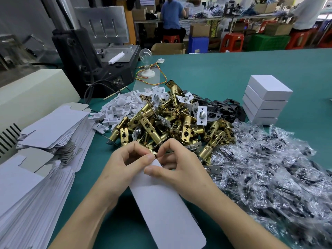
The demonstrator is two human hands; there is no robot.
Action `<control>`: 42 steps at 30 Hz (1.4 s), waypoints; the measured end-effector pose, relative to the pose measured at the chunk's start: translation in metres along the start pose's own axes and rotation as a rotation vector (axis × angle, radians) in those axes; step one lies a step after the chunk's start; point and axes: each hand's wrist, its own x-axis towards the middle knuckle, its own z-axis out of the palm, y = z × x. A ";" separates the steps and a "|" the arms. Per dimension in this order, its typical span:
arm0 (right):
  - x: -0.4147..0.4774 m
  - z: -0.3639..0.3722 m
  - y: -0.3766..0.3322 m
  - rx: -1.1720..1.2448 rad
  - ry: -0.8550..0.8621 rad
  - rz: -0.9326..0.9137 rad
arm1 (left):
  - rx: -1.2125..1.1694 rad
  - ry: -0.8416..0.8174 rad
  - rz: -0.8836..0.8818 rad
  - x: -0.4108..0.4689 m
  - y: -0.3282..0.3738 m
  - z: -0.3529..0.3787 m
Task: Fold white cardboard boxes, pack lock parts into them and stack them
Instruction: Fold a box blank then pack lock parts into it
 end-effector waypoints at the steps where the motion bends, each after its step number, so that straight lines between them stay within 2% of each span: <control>1: 0.000 -0.001 0.000 0.027 -0.007 0.027 | -0.005 0.012 0.002 0.000 0.000 0.000; 7: 0.002 -0.008 -0.002 0.175 -0.091 0.141 | 0.004 0.077 -0.009 0.001 0.000 -0.004; 16: 0.002 -0.010 -0.005 0.117 -0.053 0.120 | -0.032 0.063 -0.082 0.003 -0.003 -0.009; 21: 0.003 -0.008 -0.001 0.142 -0.039 0.120 | -0.062 0.031 -0.065 0.001 -0.002 -0.005; 26: 0.005 -0.006 0.003 0.198 0.004 0.094 | -0.070 0.072 -0.052 0.000 -0.002 -0.001; 33: 0.004 -0.012 -0.002 0.253 0.107 -0.004 | -0.119 -0.004 0.027 -0.001 -0.001 0.000; 37: 0.005 -0.015 -0.002 0.230 0.127 -0.001 | -0.008 -0.014 0.101 -0.003 0.001 0.003; 39: 0.006 -0.018 -0.003 0.230 0.155 -0.001 | 0.035 0.013 0.128 -0.005 0.002 0.006; 42: 0.008 -0.022 -0.003 0.259 0.217 -0.012 | 0.015 0.136 0.171 -0.004 0.001 0.010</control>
